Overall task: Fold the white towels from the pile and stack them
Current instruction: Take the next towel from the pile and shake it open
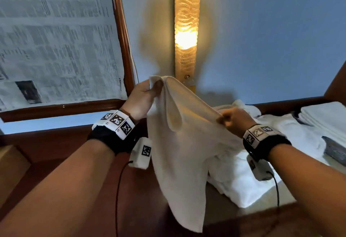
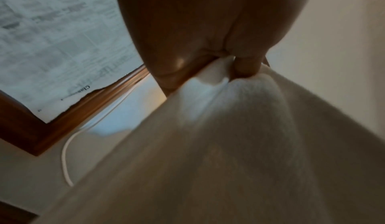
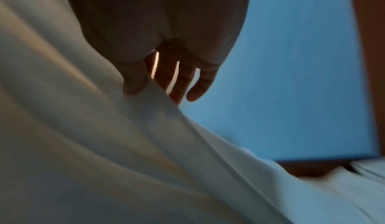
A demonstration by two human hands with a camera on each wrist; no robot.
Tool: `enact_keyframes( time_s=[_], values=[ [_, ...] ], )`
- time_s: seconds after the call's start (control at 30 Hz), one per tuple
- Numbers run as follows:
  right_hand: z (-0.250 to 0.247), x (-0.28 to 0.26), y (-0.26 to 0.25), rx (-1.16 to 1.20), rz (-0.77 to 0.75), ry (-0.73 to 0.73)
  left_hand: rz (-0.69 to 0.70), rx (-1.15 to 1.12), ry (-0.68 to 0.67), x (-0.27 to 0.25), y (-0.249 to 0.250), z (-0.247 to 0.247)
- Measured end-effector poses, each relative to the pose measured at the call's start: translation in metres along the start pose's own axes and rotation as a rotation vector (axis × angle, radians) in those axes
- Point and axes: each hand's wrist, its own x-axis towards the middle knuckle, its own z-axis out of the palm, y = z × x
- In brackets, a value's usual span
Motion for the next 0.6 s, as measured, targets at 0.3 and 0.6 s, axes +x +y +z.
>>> enact_keyframes(
  time_s=[0.3,0.6],
  values=[
    [-0.038,-0.028,-0.086,0.427,-0.183,0.336,-0.003,-0.134,-0.116,-0.036,0.017,0.053],
    [-0.061,-0.064,-0.083,0.350,-0.230,0.314,0.015,-0.047,-0.104,-0.039,0.028,0.083]
  ],
)
